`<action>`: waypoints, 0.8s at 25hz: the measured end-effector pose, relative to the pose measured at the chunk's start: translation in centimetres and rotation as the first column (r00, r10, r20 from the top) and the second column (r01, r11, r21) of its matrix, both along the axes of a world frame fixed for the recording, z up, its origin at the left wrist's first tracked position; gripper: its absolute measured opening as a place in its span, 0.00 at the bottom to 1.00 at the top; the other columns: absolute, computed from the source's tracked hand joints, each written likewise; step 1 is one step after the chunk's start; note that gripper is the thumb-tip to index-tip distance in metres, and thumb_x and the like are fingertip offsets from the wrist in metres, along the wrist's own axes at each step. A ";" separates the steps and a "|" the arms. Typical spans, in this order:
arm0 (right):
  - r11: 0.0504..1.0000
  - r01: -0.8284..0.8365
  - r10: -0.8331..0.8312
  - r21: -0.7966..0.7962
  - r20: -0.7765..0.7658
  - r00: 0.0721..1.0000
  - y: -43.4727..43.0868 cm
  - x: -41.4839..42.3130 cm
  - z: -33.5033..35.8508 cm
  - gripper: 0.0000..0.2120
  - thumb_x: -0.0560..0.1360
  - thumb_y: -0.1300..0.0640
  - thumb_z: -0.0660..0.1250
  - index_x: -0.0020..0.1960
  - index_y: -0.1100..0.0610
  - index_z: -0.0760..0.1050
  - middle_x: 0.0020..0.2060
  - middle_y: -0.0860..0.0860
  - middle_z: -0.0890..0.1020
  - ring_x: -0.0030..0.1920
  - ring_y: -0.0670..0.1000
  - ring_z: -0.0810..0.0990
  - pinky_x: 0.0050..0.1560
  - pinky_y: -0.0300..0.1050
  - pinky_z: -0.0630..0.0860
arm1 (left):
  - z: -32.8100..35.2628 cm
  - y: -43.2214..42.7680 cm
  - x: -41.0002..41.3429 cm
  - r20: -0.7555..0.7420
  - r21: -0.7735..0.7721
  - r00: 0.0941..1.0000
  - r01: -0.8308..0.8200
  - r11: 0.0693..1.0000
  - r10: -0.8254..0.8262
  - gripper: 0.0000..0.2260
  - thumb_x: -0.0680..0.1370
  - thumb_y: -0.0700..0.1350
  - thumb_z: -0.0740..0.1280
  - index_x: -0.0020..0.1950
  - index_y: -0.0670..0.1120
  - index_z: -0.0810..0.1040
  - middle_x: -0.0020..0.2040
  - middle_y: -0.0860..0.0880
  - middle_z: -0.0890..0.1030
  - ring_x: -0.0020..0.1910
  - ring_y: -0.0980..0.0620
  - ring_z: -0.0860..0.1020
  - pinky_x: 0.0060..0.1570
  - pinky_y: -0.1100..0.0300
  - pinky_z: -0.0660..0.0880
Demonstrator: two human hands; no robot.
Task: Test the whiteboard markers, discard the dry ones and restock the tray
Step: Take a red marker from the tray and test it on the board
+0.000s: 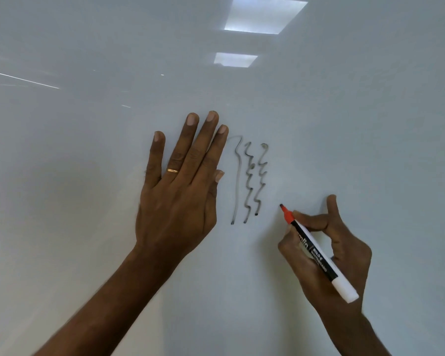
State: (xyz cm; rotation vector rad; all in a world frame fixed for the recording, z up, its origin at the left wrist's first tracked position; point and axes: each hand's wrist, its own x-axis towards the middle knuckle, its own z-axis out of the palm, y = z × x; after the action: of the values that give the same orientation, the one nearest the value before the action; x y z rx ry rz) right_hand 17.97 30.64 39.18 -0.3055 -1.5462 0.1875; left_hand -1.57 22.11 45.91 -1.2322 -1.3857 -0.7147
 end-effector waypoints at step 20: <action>0.994 -0.112 0.112 0.006 -0.090 0.990 -0.2 -1.7 4.4 0.07 0.72 0.67 0.74 0.49 0.64 0.81 0.44 0.46 0.84 0.48 0.35 0.82 0.74 0.46 0.67 | -0.2 0.2 -0.4 -0.019 0.040 0.999 0.045 0.998 -0.044 0.22 0.88 0.46 0.53 0.81 0.40 0.59 0.81 0.44 0.59 0.81 0.45 0.56 0.79 0.39 0.54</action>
State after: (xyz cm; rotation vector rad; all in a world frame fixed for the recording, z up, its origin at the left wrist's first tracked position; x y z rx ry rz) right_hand 16.26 30.45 43.61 -0.2060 -1.4749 0.2850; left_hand -2.00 22.33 45.67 -1.2376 -1.3262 -0.7570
